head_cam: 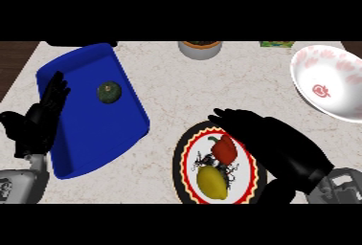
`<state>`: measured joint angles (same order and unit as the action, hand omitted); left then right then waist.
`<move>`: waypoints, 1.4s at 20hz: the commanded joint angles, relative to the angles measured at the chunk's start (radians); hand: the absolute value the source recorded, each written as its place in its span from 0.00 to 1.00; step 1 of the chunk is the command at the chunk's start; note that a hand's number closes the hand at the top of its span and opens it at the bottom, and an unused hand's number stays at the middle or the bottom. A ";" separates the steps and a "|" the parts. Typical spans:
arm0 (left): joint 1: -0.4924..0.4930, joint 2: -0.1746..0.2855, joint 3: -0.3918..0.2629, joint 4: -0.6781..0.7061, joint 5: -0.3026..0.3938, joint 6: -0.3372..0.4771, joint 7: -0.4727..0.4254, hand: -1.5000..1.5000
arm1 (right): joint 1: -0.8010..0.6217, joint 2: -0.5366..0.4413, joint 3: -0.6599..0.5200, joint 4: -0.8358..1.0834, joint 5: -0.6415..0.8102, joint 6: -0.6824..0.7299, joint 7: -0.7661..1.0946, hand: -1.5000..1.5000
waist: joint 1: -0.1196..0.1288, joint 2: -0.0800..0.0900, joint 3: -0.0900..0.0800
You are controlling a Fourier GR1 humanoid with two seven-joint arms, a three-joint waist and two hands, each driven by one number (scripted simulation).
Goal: Pick the lemon from the plate and place it in the bowl
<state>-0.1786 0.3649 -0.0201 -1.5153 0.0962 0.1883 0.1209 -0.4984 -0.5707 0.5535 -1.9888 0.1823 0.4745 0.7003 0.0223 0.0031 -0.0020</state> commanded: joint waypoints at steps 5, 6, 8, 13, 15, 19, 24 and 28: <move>0.072 0.007 0.022 -0.078 0.004 -0.024 0.011 0.50 | -0.077 0.120 0.100 0.136 -0.044 0.195 0.139 0.00 | -0.007 -0.005 0.002; 0.003 -0.018 0.037 0.050 -0.002 -0.022 -0.052 0.50 | -0.134 0.157 0.086 0.129 -0.101 0.240 0.223 0.00 | -0.018 -0.003 0.000; 0.013 -0.026 0.023 0.032 -0.018 -0.013 -0.030 0.50 | -0.053 0.166 0.164 0.184 -0.007 0.208 0.144 0.00 | -0.018 -0.002 0.002; 0.051 -0.022 0.040 -0.033 -0.020 -0.026 0.004 0.50 | -0.081 0.211 0.148 0.198 0.009 0.278 0.204 0.00 | -0.017 -0.004 0.002; 0.027 0.014 0.085 0.007 0.008 -0.077 -0.025 0.50 | -0.064 0.171 0.162 0.243 0.163 0.213 0.037 0.00 | -0.018 -0.002 0.002; 0.070 -0.049 0.037 -0.026 -0.056 -0.021 -0.040 0.50 | -0.047 0.192 0.202 0.228 0.312 0.152 -0.034 0.00 | -0.017 -0.003 0.002; 0.054 -0.027 0.104 -0.005 -0.019 -0.089 -0.023 0.50 | 0.064 0.290 0.201 0.206 0.376 0.188 0.028 0.00 | -0.021 -0.004 0.002; 0.012 -0.040 0.112 0.039 -0.035 -0.099 -0.039 0.50 | 0.116 0.284 0.201 0.263 0.432 0.191 -0.058 0.00 | -0.023 -0.003 0.002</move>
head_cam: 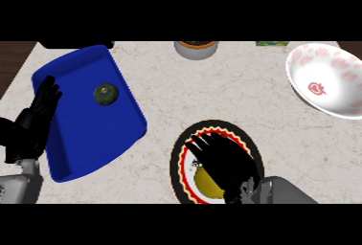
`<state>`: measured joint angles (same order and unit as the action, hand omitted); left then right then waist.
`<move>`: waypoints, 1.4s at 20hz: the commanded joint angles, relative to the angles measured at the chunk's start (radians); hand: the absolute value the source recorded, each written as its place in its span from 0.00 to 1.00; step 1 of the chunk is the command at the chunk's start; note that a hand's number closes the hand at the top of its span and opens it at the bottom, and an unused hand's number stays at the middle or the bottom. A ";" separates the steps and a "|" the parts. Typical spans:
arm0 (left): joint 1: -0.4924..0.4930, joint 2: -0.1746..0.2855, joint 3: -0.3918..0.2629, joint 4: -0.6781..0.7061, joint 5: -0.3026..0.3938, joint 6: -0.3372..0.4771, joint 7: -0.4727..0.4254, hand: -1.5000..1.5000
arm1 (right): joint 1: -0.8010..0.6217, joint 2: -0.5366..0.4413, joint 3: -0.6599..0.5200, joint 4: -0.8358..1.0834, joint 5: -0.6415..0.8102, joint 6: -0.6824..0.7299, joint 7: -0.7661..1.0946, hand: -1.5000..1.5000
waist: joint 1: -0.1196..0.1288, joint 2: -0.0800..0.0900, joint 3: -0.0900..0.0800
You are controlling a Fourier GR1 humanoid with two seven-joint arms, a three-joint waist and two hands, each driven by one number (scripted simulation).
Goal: Pick the lemon from the plate and place it in the bowl
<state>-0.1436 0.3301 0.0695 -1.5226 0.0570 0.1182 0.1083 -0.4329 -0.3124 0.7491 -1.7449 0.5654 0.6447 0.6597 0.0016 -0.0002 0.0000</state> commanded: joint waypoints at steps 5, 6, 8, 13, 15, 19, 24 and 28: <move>-0.018 -0.015 0.037 0.034 -0.022 -0.037 -0.024 0.50 | 0.083 0.073 0.007 0.098 0.166 -0.013 -0.078 0.00 | 0.000 0.000 0.000; -0.058 0.032 0.073 -0.038 0.030 -0.061 0.109 0.50 | 0.082 0.086 -0.018 0.030 0.115 0.049 -0.037 0.00 | -0.001 -0.001 0.000; -0.073 -0.013 0.043 0.040 -0.019 -0.047 0.019 0.50 | 0.147 0.033 0.008 0.064 0.200 -0.036 -0.134 0.00 | -0.003 0.000 0.000; -0.011 -0.069 0.011 -0.050 -0.080 -0.003 0.059 0.50 | 0.131 0.125 -0.056 0.076 0.244 0.007 -0.113 0.00 | -0.001 0.000 0.000; 0.029 -0.055 0.042 -0.008 -0.057 -0.054 -0.034 0.50 | 0.147 0.073 -0.067 0.142 0.279 -0.055 -0.222 0.00 | 0.001 0.000 0.000; 0.005 -0.071 0.025 -0.082 -0.076 -0.028 0.061 0.50 | 0.096 0.178 -0.093 0.277 0.274 -0.015 -0.225 1.00 | 0.004 0.000 0.000; -0.061 -0.052 0.061 0.004 -0.077 -0.050 0.041 0.50 | 0.102 0.199 -0.075 0.277 0.304 -0.014 -0.308 1.00 | -0.001 0.001 0.000; -0.055 -0.038 0.095 0.030 -0.060 -0.079 0.027 0.50 | 0.126 0.206 -0.070 0.360 0.361 -0.104 -0.397 1.00 | 0.000 0.001 0.000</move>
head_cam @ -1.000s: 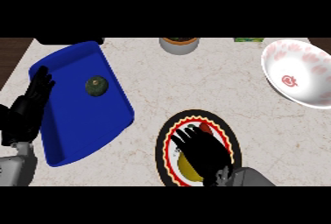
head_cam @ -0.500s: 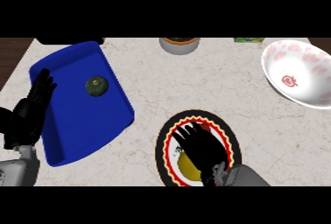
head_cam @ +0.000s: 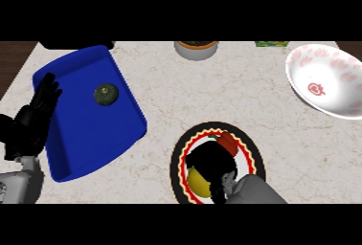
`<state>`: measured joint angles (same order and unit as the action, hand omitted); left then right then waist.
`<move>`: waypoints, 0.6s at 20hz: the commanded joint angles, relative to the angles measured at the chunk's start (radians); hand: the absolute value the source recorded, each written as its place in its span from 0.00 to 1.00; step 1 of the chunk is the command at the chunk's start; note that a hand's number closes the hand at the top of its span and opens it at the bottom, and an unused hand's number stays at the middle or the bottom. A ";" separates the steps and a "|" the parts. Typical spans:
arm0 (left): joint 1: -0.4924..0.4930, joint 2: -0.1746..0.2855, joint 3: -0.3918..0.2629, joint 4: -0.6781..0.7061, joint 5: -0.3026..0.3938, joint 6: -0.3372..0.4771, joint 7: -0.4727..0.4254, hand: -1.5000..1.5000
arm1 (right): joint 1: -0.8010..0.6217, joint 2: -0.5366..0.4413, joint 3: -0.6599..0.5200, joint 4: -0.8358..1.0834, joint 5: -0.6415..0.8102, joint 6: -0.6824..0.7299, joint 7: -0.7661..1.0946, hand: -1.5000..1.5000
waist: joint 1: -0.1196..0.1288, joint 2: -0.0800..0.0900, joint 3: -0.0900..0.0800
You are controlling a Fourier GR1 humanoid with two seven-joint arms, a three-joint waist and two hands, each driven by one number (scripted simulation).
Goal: Pick the lemon from the plate and place it in the bowl
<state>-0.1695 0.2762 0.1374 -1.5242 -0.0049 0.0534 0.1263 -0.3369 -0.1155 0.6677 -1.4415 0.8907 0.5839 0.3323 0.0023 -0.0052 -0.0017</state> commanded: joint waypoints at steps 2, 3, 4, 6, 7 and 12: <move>-0.038 -0.018 0.010 0.042 -0.020 0.004 -0.005 0.50 | 0.028 0.008 -0.031 0.028 0.044 -0.003 -0.078 1.00 | -0.003 0.005 0.002; 0.010 -0.023 -0.008 -0.062 -0.017 0.000 0.053 0.50 | 0.050 0.050 0.005 0.050 0.079 -0.067 -0.067 1.00 | 0.000 0.005 0.002; 0.021 -0.052 -0.019 -0.029 -0.045 0.030 0.010 0.50 | -0.024 0.070 -0.051 0.105 0.081 -0.053 -0.080 1.00 | 0.001 0.005 0.002; 0.019 -0.056 -0.040 -0.057 -0.051 0.021 0.031 0.50 | -0.011 0.072 -0.047 0.123 0.118 -0.130 -0.083 1.00 | 0.002 0.005 0.002; 0.068 -0.021 0.002 -0.058 -0.018 -0.015 -0.007 0.50 | -0.024 0.078 -0.035 0.154 0.155 -0.197 -0.075 1.00 | 0.007 0.005 0.002; 0.046 -0.023 0.011 -0.031 -0.020 0.008 -0.004 0.50 | -0.121 0.012 -0.524 0.199 0.093 -0.279 0.302 1.00 | -0.030 0.026 0.002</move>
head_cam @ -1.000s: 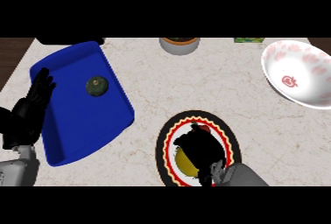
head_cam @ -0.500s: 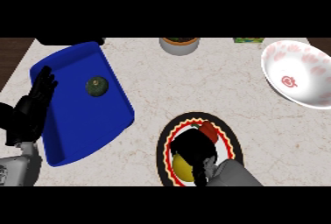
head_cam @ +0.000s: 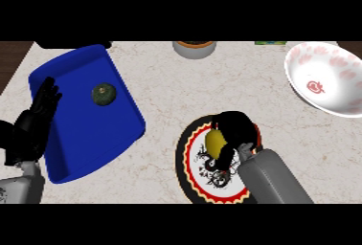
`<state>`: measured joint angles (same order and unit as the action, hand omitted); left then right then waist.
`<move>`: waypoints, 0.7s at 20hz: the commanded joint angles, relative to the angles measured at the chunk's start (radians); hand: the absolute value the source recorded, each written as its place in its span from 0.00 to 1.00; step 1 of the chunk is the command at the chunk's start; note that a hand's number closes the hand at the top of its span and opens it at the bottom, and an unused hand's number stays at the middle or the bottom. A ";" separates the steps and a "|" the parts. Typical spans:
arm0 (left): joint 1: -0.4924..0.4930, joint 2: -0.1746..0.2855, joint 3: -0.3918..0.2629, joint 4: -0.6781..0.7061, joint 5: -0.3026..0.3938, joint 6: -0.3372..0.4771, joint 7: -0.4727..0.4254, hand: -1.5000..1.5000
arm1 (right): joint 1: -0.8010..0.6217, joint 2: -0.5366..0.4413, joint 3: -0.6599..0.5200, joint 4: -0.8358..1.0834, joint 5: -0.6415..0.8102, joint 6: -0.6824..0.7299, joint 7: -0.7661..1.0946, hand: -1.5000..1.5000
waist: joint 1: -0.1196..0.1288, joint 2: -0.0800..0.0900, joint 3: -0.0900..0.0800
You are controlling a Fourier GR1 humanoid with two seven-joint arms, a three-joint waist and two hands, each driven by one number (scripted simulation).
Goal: Pick the lemon from the plate and place it in the bowl
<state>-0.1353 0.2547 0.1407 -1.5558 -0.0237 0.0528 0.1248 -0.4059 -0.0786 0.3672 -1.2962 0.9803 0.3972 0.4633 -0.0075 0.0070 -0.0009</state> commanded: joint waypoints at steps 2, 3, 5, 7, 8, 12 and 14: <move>0.005 -0.001 0.005 -0.003 -0.003 0.007 -0.011 0.50 | -0.098 -0.038 -0.322 0.084 0.016 -0.143 0.290 1.00 | -0.014 0.020 0.001; 0.002 -0.005 0.005 -0.008 0.000 0.008 -0.011 0.50 | -0.127 -0.032 -0.366 0.105 0.025 -0.184 0.348 1.00 | 0.007 0.021 0.001; -0.028 -0.015 -0.021 0.001 -0.005 -0.001 -0.007 0.50 | -0.223 -0.043 -0.423 0.151 0.064 -0.231 0.461 1.00 | 0.029 0.026 0.000; -0.032 -0.020 -0.034 -0.002 -0.011 -0.003 -0.010 0.50 | -0.333 -0.056 -0.452 0.210 0.120 -0.265 0.575 1.00 | 0.068 0.024 -0.001; -0.050 -0.021 -0.041 -0.004 -0.008 -0.005 0.023 0.50 | -0.382 -0.087 -0.451 0.227 0.164 -0.274 0.621 1.00 | 0.066 0.019 0.000; -0.091 -0.006 -0.037 0.018 -0.013 -0.013 0.016 0.50 | -0.551 -0.154 -0.433 0.295 0.321 -0.344 0.738 1.00 | 0.074 0.019 -0.002; -0.067 -0.010 -0.042 0.000 -0.003 -0.023 0.022 0.50 | -0.595 -0.160 -0.419 0.314 0.409 -0.409 0.790 1.00 | 0.085 0.013 -0.002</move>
<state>-0.1914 0.2424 0.1013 -1.5599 -0.0319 0.0394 0.1414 -0.8745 -0.2177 -0.0582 -1.0338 1.2566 0.0844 1.0638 0.0642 0.0235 -0.0019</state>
